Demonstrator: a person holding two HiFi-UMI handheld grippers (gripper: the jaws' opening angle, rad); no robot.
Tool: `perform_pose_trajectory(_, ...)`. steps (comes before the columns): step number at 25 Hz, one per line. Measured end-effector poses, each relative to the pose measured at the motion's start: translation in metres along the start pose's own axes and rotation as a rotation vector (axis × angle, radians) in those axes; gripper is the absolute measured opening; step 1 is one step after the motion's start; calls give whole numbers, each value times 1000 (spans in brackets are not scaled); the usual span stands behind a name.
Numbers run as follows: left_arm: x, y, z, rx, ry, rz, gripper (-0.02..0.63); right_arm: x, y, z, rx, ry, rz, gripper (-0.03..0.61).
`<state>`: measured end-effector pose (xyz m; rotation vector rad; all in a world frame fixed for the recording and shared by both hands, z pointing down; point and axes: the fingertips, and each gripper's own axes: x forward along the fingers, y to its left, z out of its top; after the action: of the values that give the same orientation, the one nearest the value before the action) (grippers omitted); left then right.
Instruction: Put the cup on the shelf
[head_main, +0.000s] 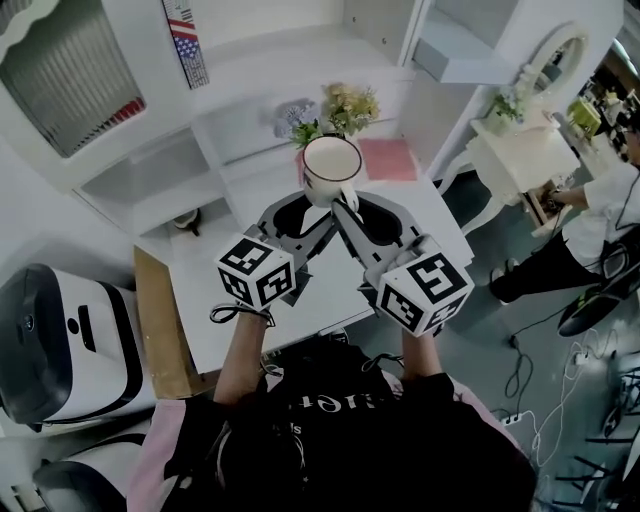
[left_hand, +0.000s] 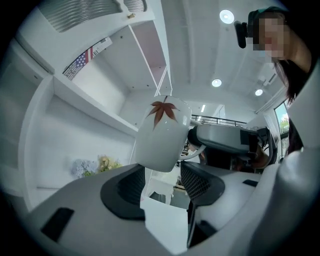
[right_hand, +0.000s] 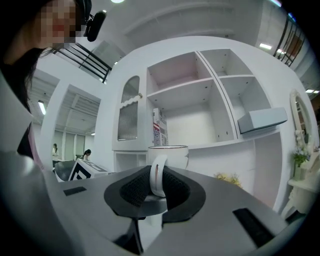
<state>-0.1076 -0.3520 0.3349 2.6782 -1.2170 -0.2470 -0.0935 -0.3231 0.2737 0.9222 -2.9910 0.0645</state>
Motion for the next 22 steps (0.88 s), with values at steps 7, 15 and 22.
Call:
perform_pose_trajectory(7, 46, 24, 31, 4, -40, 33, 235, 23, -47, 27, -38, -29, 45, 84)
perform_pose_trajectory(15, 89, 43, 69, 58, -69, 77, 235, 41, -88, 65, -41, -92, 93, 84)
perform_pose_trajectory(22, 113, 57, 93, 97, -77, 106, 235, 55, -116, 86, -26, -150, 109, 84)
